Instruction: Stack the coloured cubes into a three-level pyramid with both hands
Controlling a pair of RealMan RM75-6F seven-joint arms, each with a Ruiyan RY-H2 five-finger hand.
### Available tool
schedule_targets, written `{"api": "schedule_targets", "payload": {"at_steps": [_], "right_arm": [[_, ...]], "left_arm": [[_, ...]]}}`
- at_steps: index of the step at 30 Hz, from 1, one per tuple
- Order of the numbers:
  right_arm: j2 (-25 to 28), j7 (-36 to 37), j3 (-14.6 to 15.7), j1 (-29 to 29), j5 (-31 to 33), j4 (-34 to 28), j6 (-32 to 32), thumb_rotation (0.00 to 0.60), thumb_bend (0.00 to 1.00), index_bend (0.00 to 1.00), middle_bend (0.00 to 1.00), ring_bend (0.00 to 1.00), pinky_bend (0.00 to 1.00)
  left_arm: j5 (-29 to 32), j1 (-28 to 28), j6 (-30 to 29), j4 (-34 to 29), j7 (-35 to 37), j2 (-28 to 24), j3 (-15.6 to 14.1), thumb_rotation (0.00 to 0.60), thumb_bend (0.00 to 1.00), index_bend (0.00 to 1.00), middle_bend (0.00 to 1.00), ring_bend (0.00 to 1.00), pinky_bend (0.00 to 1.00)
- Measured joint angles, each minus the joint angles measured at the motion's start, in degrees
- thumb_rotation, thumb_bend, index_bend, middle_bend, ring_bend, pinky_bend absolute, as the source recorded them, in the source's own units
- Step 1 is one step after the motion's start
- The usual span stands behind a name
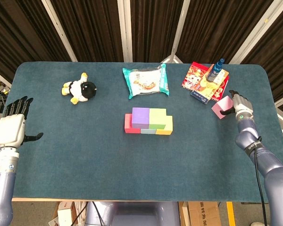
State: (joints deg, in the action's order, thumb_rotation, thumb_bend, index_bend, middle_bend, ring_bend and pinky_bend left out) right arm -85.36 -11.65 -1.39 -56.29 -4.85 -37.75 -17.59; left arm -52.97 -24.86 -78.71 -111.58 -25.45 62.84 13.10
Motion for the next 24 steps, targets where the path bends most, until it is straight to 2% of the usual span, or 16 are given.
{"api": "schedule_targets", "payload": {"at_steps": [3,5,7,15,24], "right_arm": [[0.17,-0.12,0.55,0.02,0.56,-0.42,0.06,0.6,0.31,0.06,0.41,0.43,0.0],[0.32,-0.06,0.66,-0.01,0.53,-0.89,-0.2,0.6,0.31,0.16,0.5,0.52,0.02],[0.47,0.05,0.6,-0.04,0.18,-1.36,-0.88,0.6,0.31,0.21,0.53,0.55,0.04],[1.92,1.4,-1.57,0.4,-3.17,-4.5,-4.57,0.6,0.31,0.22,0.54,0.56,0.04],[9.15,3.74,-5.54,1.42,-7.98,-13.47,-8.96,0.6,0.31,0.22,0.54,0.56,0.04]], "left_arm": [[-0.11,0.02,0.02,-0.18,0.1,-0.03,0.0,0.6,0.09,0.0,0.0,0.0,0.0],[-0.21,0.05,-0.02,-0.32,0.18,-0.08,0.02,0.6,0.09,0.0,0.0,0.0,0.0],[-0.35,0.08,-0.07,-0.45,0.29,-0.12,0.03,0.6,0.09,0.0,0.0,0.0,0.0],[-0.24,0.15,0.29,-0.63,0.85,-0.28,0.1,0.6,0.09,0.0,0.0,0.0,0.0],[-0.33,0.16,1.01,-1.43,1.46,-1.26,0.11,0.6,0.09,0.0,0.0,0.0,0.0]]}}
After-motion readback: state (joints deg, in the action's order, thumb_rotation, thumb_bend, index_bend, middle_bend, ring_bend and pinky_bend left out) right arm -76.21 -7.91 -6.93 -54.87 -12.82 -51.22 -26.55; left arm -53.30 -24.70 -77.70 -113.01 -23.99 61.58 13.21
